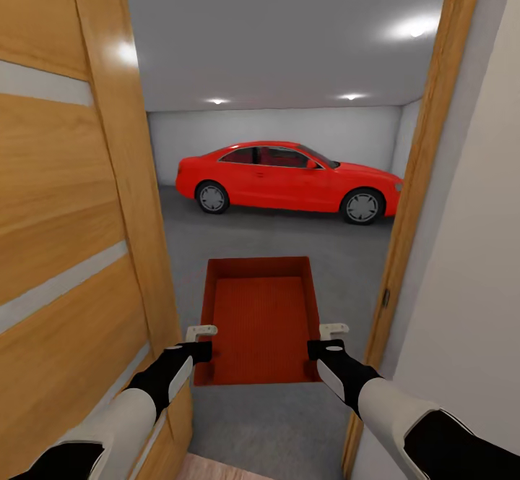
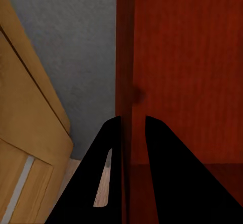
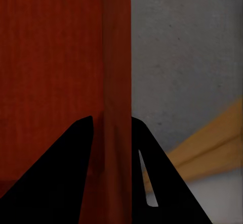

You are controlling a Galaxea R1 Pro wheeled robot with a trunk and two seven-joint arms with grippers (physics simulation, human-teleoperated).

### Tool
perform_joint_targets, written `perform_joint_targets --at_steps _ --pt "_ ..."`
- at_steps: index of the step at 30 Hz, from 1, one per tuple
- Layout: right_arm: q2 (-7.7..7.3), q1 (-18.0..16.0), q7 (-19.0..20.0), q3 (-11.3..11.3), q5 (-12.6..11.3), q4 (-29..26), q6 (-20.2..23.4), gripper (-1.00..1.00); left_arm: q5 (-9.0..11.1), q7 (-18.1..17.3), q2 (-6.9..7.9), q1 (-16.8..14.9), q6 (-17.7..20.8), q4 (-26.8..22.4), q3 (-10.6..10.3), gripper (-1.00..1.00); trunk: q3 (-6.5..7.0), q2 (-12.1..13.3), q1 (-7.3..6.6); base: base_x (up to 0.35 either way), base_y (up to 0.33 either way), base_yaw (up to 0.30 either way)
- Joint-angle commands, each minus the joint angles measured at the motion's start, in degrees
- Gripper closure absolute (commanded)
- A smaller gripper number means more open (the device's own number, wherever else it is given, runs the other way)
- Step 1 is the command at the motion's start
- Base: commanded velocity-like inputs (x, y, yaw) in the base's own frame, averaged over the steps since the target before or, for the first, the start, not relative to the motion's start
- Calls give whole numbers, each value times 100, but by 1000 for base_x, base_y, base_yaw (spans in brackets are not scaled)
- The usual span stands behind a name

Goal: Move the two storage containers from the living room to the garage. In the garage, place one container on the floor and stack the other container on top of it (either order is fine).

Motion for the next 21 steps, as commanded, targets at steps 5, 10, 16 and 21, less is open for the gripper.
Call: perform_joint_targets --at_steps 5,10,16,21 --pt "-1 -3 137 179 -219 4 38 100 107 48 -3 -5 -42 -27 -100 100 -11 -11 4 93 77 -8" --pt "-1 -3 139 179 -219 4 38 100 104 48 -3 -5 -42 -27 -100 100 -11 -11 4 10 8 -1" --pt "-1 -3 139 179 -218 4 38 100 107 48 -3 -5 -42 -29 -100 100 -11 -11 4 1 1 0" --pt "-1 -3 134 179 -218 4 38 100 107 48 -3 -5 -42 -28 -100 100 -11 -11 4 0 0 -38"
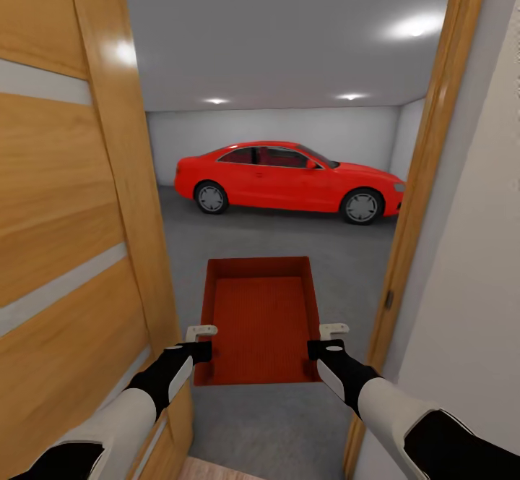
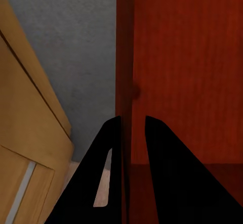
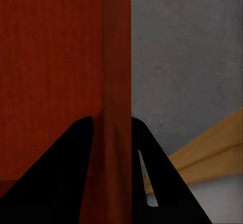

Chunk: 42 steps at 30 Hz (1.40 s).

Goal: Move the two storage containers from the living room to the garage. In the garage, place one container on the floor and stack the other container on top of it (either order is fine).

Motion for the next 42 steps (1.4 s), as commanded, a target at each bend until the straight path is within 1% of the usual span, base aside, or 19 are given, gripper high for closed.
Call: perform_joint_targets --at_steps 1,15,20,32,42 --pt "-1 -3 133 180 -220 3 39 100 108 49 -4 -5 -41 -28 -100 100 -12 -11 2 0 0 -114" --pt "-1 -3 135 180 -220 3 39 100 100 43 -4 -5 -41 -27 -100 100 -12 -11 2 32 0 -137" --pt "-1 -3 139 180 -218 3 39 100 100 44 -4 -5 -41 -27 -100 100 -12 -11 2 83 19 -23" --pt "-1 -3 137 180 -217 3 39 100 100 40 -4 -5 -41 -27 -100 100 -12 -11 2 161 172 -8" --pt "-1 -3 140 180 -219 3 40 100 100 40 -4 -5 -41 -27 -100 100 -12 -11 2 126 101 -134"
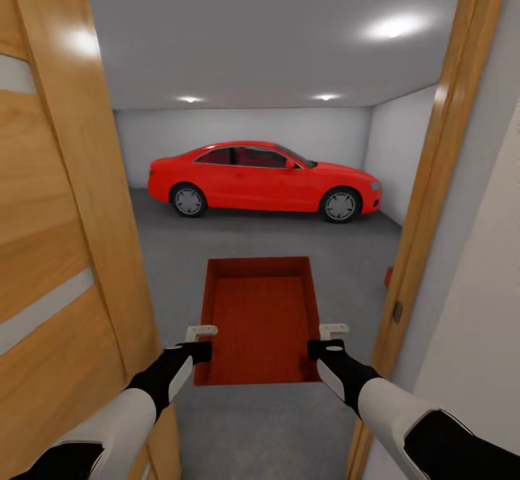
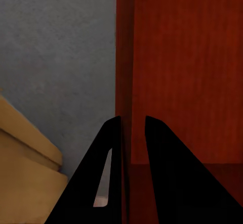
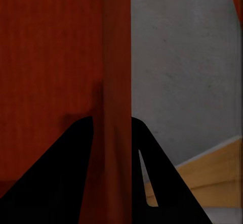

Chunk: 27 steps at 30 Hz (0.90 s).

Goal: Move the two storage containers from the living room to the garage. In the garage, place one container on the floor and stack the other container on top of it (either order is fine).

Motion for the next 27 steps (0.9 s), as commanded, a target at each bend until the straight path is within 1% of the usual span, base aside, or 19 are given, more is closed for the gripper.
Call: perform_joint_targets --at_steps 1,16,27 --pt "-1 -3 138 183 -218 4 39 100 118 49 -3 -4 -40 -28 -114 100 -11 -11 3 78 8 -146" --pt "-1 -3 136 183 -220 4 38 100 118 49 -3 -4 -40 -28 -114 100 -11 -11 3 76 1 -143" --pt "-1 -3 140 183 -220 4 38 100 118 49 -3 -4 -40 -28 -114 100 -11 -11 3 75 0 -14"
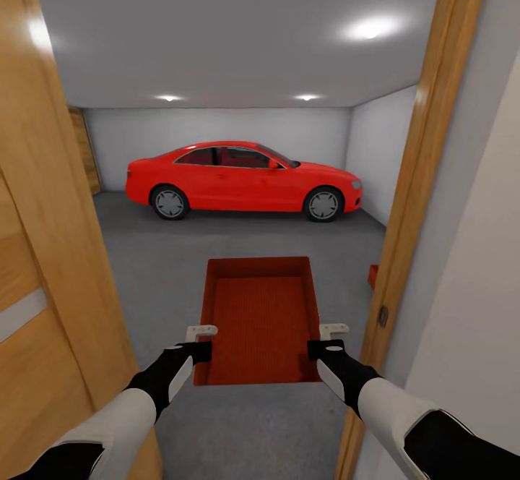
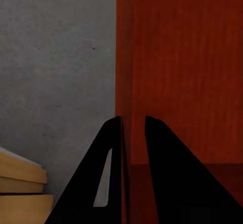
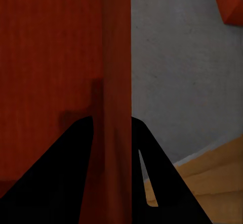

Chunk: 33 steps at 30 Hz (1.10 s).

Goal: Move the two storage containers from the living room to the garage. In the garage, place one container on the floor and stack the other container on top of it (either order is fine).

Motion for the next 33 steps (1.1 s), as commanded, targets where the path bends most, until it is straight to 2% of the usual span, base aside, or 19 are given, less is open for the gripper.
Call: perform_joint_targets --at_steps 1,33 --pt "-2 -3 137 184 -220 3 39 100 117 51 -3 -5 -41 -27 -114 100 -11 -11 3 75 0 0" --pt "-2 -3 141 184 -224 3 48 100 117 75 -12 -5 -32 -27 -114 100 -11 -11 3 4 0 0"
